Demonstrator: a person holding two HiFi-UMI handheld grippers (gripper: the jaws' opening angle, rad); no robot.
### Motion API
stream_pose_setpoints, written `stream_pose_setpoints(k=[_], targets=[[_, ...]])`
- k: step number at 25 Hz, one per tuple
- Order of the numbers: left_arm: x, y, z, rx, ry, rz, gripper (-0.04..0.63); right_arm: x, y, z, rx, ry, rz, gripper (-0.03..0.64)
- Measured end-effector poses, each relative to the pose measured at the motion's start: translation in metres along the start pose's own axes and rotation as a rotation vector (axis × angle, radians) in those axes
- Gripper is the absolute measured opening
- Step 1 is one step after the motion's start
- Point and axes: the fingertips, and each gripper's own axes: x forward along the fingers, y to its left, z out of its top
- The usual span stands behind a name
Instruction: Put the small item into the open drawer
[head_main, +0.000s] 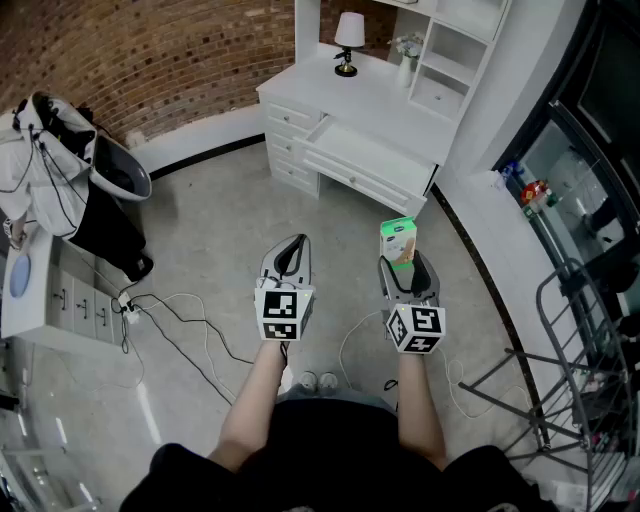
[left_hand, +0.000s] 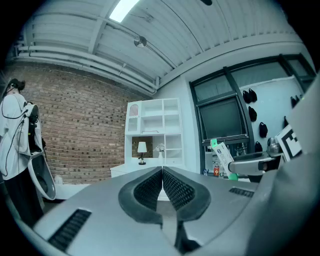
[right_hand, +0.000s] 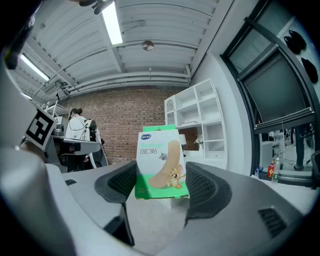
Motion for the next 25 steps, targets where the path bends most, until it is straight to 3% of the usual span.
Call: stream_pose_setpoints(k=[25], targets=[[0.012,0.01,-0.012,-0.01,0.029,-0.014,0.021,0.013,0.001,-0.004,0.076,-0.006,0.006,0.307]])
